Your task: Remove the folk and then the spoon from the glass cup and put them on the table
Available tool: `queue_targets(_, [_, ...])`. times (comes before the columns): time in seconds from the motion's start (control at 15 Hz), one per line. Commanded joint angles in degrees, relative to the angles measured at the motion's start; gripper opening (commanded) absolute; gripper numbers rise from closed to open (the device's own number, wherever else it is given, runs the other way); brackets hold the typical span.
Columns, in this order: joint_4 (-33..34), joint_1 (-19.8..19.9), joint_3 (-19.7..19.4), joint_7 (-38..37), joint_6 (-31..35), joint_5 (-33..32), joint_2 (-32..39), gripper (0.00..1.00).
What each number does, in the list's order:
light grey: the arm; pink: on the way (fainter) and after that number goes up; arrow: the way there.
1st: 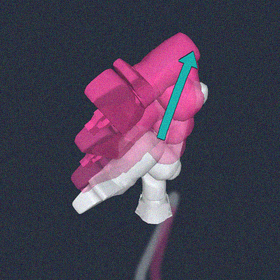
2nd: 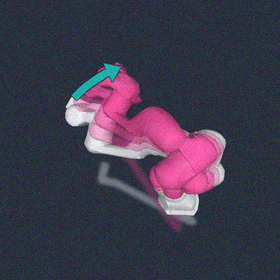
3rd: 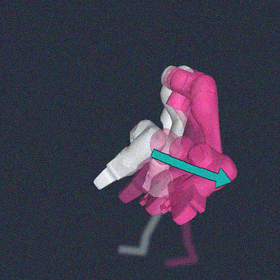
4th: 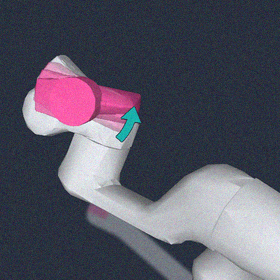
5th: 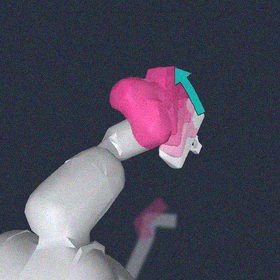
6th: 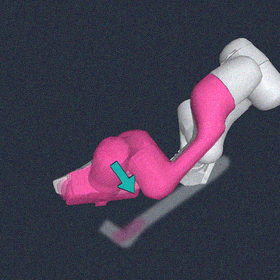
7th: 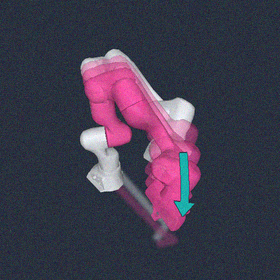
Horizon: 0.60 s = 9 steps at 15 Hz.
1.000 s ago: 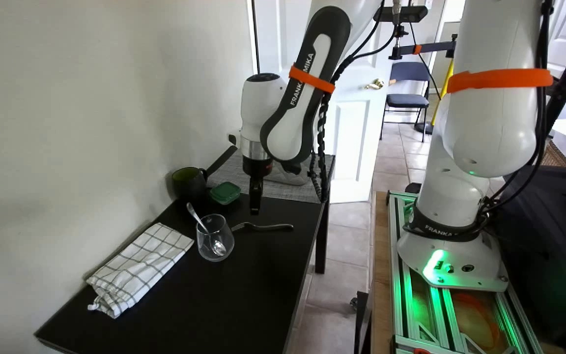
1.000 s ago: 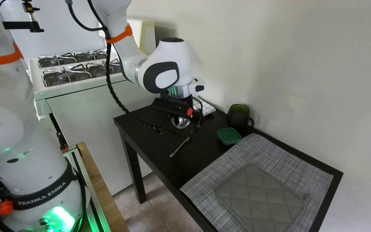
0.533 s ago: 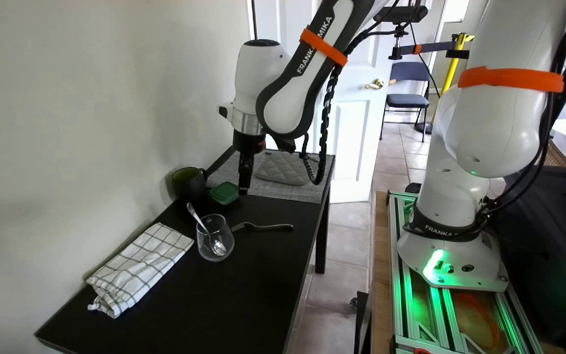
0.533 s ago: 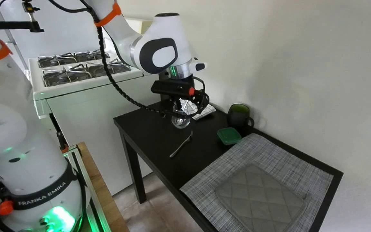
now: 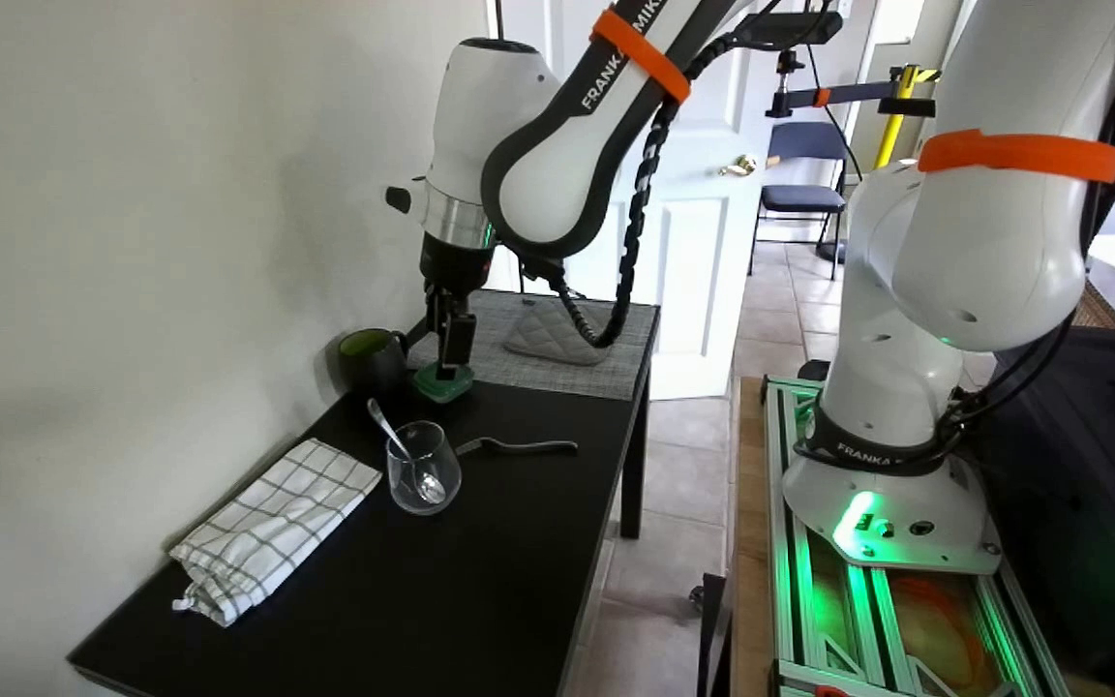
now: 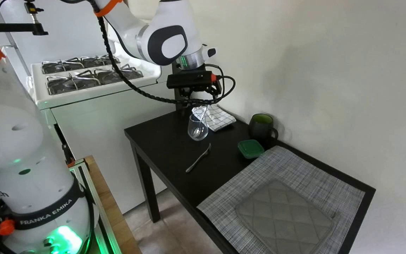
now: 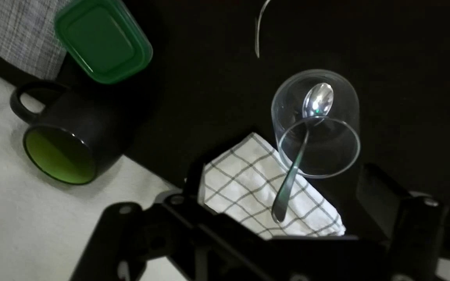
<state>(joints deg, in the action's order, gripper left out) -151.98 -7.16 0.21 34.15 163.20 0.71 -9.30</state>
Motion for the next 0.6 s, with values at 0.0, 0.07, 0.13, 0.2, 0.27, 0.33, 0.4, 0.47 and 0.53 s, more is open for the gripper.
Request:
queue_targets(0.0, [3.0, -3.5, -1.5, 7.5, -3.0, 2.4, 2.0, 1.0])
queue_targets(0.07, [3.7, -3.6, -1.2, 8.8, -3.5, 2.1, 2.7, 1.0])
queue_targets(0.13, [4.6, -3.6, -0.9, 9.7, -4.0, 2.0, 3.4, 1.0])
queue_targets(0.2, [5.5, -3.3, -0.6, 10.1, -4.3, 1.4, 4.3, 1.0])
queue_targets(0.27, [6.4, -3.0, -0.3, 10.9, -4.9, 1.1, 5.1, 1.0])
queue_targets(0.33, [7.5, -2.8, 0.0, 11.9, -5.5, 1.4, 6.2, 1.0])
queue_targets(0.4, [8.5, -2.5, 0.4, 12.3, -6.0, 1.1, 7.2, 1.0])
queue_targets(0.47, [9.4, -2.3, 0.7, 13.2, -6.5, 1.5, 8.1, 1.0])
queue_targets(0.53, [10.4, -2.1, 1.2, 13.5, -6.7, 1.3, 9.2, 1.0])
